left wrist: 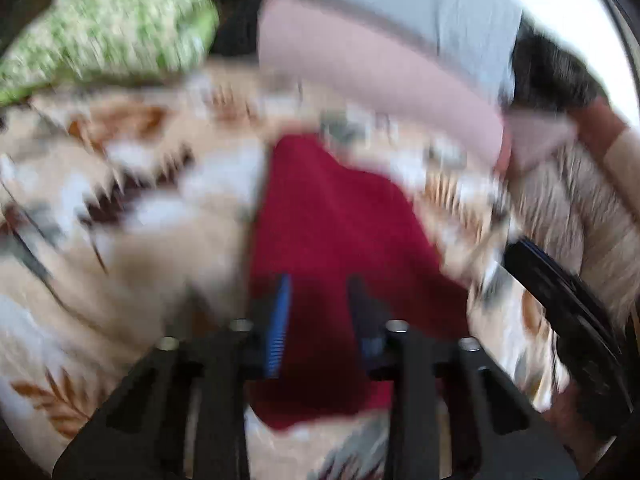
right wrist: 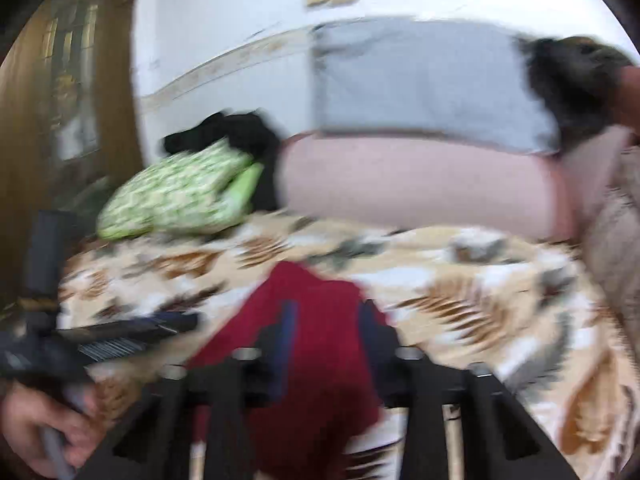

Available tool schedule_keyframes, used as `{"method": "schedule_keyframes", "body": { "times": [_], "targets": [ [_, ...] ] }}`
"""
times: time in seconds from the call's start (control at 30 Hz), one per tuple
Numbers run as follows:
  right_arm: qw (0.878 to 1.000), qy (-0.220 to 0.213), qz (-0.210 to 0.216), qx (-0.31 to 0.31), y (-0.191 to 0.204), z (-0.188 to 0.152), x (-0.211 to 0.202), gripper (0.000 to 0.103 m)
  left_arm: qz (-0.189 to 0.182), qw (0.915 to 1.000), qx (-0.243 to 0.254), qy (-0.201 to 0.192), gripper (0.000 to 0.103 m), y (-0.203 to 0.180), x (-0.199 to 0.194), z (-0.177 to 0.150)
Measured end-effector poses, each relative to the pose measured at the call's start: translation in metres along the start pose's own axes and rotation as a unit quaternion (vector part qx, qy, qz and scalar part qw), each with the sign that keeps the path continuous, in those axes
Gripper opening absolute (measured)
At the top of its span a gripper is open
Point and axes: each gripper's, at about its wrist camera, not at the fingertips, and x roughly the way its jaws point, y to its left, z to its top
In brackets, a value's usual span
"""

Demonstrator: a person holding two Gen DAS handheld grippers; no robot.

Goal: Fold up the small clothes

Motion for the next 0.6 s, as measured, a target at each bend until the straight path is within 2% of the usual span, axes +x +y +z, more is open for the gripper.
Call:
{"method": "schedule_keyframes", "body": {
  "times": [0.03, 0.07, 0.1, 0.13, 0.17, 0.23, 0.33, 0.43, 0.47, 0.5, 0.53, 0.6],
  "targets": [
    [0.999, 0.037, 0.001, -0.008, 0.001, -0.008, 0.017, 0.018, 0.025, 0.9985, 0.03, 0.037, 0.022, -0.007, 0.019, -0.011],
    [0.992, 0.127, 0.015, -0.006, -0.005, -0.027, 0.054, 0.017, 0.036, 0.9977, 0.047, 0.03, 0.022, -0.011, 0.022, -0.014],
    [0.984, 0.177, 0.016, 0.0, -0.009, -0.043, 0.075, 0.014, 0.035, 0.9972, 0.051, 0.042, 0.022, -0.014, 0.027, -0.015],
    [0.982, 0.189, 0.021, -0.003, -0.016, -0.063, 0.091, 0.013, 0.029, 0.9979, 0.041, 0.041, 0.022, -0.01, 0.028, -0.012],
    [0.986, 0.165, 0.022, -0.008, -0.018, -0.066, 0.09, 0.01, 0.018, 0.9984, 0.028, 0.045, 0.023, -0.003, 0.03, -0.01],
    [0.984, 0.175, 0.013, 0.01, -0.017, -0.057, 0.087, 0.01, 0.009, 0.9984, 0.03, 0.048, 0.023, 0.001, 0.029, -0.008],
    [0.988, 0.155, -0.002, 0.003, -0.01, -0.058, 0.08, 0.01, -0.001, 0.999, 0.043, 0.012, 0.022, -0.003, 0.01, -0.008],
    [0.99, 0.137, 0.0, 0.018, -0.004, -0.042, 0.052, 0.01, -0.046, 0.9988, 0.01, -0.017, 0.022, 0.0, -0.033, -0.004],
    [0.993, 0.115, 0.001, 0.009, 0.003, -0.03, 0.029, 0.01, -0.059, 0.9977, 0.024, -0.021, 0.022, -0.004, -0.047, -0.005],
    [0.995, 0.096, -0.002, -0.007, 0.013, -0.019, 0.011, 0.01, -0.057, 0.9973, 0.042, -0.023, 0.022, -0.009, -0.052, -0.006],
    [0.996, 0.084, -0.006, -0.021, 0.023, -0.012, 0.0, 0.01, -0.043, 0.9972, 0.059, -0.018, 0.022, -0.012, -0.05, -0.008],
    [0.996, 0.07, -0.009, -0.047, 0.036, -0.007, -0.019, 0.01, -0.017, 0.9969, 0.059, 0.049, 0.022, -0.009, -0.014, -0.017]
  ]
}}
